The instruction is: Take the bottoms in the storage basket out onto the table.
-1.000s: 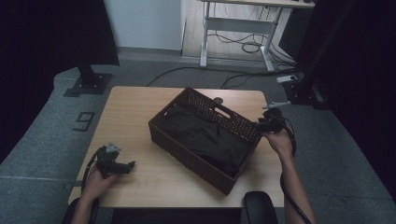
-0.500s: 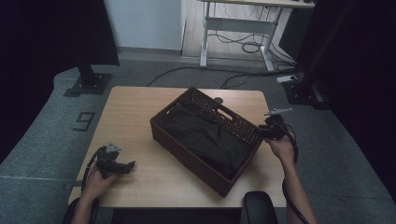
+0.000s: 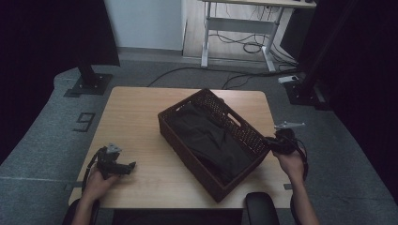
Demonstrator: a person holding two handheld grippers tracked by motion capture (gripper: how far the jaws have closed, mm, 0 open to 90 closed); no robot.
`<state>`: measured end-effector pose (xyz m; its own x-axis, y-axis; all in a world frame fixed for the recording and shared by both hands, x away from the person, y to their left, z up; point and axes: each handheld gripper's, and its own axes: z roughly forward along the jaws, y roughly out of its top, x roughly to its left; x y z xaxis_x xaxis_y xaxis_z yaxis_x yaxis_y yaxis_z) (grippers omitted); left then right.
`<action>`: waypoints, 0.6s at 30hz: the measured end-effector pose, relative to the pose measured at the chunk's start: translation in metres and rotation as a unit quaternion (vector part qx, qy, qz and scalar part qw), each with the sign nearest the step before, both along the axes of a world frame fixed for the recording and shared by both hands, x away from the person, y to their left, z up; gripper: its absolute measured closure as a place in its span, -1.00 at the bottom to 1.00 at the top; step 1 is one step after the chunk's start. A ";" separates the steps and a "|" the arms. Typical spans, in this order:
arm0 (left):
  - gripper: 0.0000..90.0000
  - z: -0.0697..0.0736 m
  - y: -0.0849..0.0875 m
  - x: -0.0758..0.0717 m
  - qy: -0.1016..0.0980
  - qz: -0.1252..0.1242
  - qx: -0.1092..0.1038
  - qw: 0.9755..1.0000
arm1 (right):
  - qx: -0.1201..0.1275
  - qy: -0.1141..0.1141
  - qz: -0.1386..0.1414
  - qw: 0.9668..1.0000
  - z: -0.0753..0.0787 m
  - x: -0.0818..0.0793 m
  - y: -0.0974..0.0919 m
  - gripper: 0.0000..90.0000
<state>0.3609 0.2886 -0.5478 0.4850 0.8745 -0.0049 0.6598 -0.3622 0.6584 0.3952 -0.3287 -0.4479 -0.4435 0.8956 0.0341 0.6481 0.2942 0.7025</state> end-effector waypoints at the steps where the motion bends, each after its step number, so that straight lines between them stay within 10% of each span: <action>1: -1.00 0.000 0.000 0.000 0.000 0.000 0.000 1.000 | 0.002 0.000 -0.003 1.000 -0.001 -0.003 -0.002 0.70; 18: -1.00 0.000 0.000 0.000 0.001 0.000 0.000 1.000 | 0.016 -0.014 -0.038 0.999 -0.005 -0.057 -0.027 0.71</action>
<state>0.3609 0.2886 -0.5477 0.4852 0.8744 -0.0048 0.6604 -0.3628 0.6575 0.3384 -0.3554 -0.4529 -0.3751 0.9255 0.0528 0.6482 0.2212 0.7286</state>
